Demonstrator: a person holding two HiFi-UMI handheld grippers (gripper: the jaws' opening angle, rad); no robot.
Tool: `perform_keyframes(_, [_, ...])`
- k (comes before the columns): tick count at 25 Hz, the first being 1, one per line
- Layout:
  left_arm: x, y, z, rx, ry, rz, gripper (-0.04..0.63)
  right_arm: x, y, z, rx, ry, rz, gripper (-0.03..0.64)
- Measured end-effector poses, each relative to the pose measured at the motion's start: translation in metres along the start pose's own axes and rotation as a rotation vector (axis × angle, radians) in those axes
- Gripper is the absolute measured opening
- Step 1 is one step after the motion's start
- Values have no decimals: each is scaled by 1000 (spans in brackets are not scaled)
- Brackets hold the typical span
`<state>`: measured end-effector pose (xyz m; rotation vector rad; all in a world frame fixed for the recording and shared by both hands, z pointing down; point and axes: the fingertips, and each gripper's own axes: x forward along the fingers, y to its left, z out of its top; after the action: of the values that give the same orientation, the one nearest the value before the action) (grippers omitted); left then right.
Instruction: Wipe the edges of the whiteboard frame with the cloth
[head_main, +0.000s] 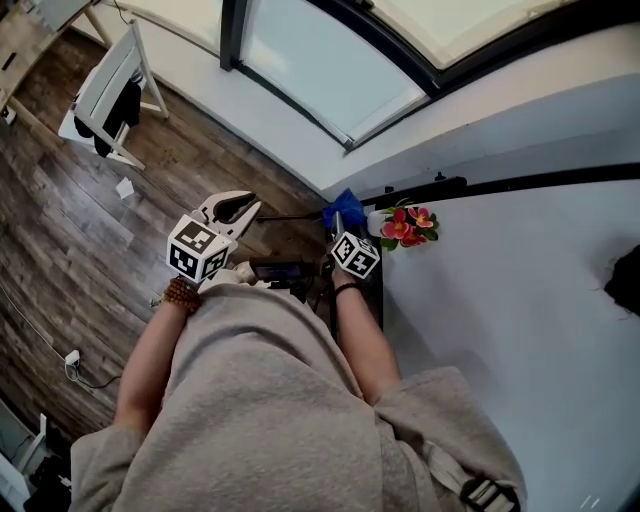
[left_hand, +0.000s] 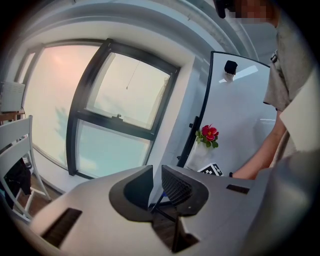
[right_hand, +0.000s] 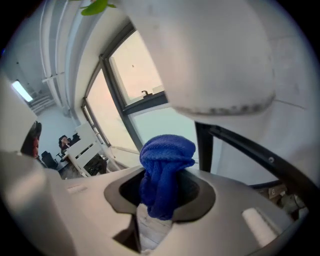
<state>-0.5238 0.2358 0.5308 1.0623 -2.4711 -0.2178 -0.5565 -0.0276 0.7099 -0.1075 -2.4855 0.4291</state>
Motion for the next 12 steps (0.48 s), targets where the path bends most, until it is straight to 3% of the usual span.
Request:
perform_keyframes(6, [7, -16, -9, 12, 29, -91, 61, -13, 45, -1, -64, -20, 93, 143])
perform_keyframes(12, [22, -52, -27, 40, 91, -238, 61, -53, 54, -15, -142, -42, 98, 143])
